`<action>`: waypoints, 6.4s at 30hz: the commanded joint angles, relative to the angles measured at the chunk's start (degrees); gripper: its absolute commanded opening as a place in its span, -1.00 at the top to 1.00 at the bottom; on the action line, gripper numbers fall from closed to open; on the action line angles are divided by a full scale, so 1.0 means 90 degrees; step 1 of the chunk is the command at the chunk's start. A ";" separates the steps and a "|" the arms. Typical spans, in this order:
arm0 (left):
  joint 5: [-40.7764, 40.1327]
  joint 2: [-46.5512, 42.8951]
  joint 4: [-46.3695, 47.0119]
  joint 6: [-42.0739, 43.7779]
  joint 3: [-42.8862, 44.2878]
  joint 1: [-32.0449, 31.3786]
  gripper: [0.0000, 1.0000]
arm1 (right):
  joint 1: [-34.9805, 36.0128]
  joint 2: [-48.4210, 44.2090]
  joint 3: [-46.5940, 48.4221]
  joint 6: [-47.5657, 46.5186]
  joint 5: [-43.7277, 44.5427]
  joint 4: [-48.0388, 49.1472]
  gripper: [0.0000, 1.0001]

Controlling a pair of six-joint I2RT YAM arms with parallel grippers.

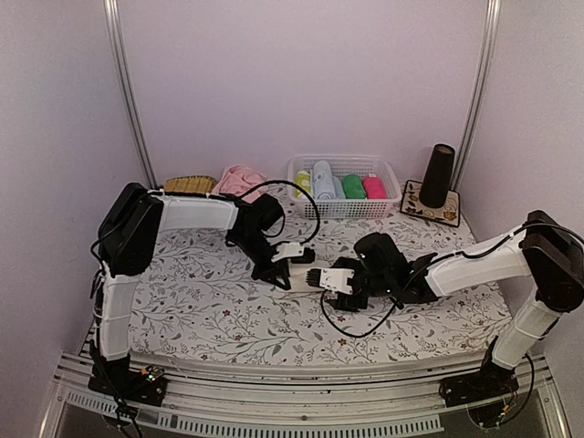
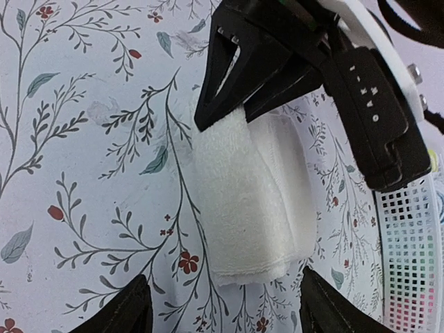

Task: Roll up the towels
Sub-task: Roll the towel at the center of the board, then pick up the towel from the center of the board.

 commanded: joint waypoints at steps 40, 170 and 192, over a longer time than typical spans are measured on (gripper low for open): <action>0.0620 -0.1016 0.0684 -0.0778 -0.1121 0.0663 -0.63 | -0.0079 0.2265 0.2263 -0.0982 -0.0675 -0.1737 0.75; 0.0783 0.0108 0.4113 -0.7660 -0.1792 -0.0422 1.00 | -0.1145 0.2406 -0.0457 1.2751 -0.1977 0.4439 -0.53; 0.1159 -0.0428 0.4425 -0.7354 -0.1966 -0.0418 -0.08 | -0.1434 0.2734 0.0048 1.2195 -0.2117 0.4220 0.74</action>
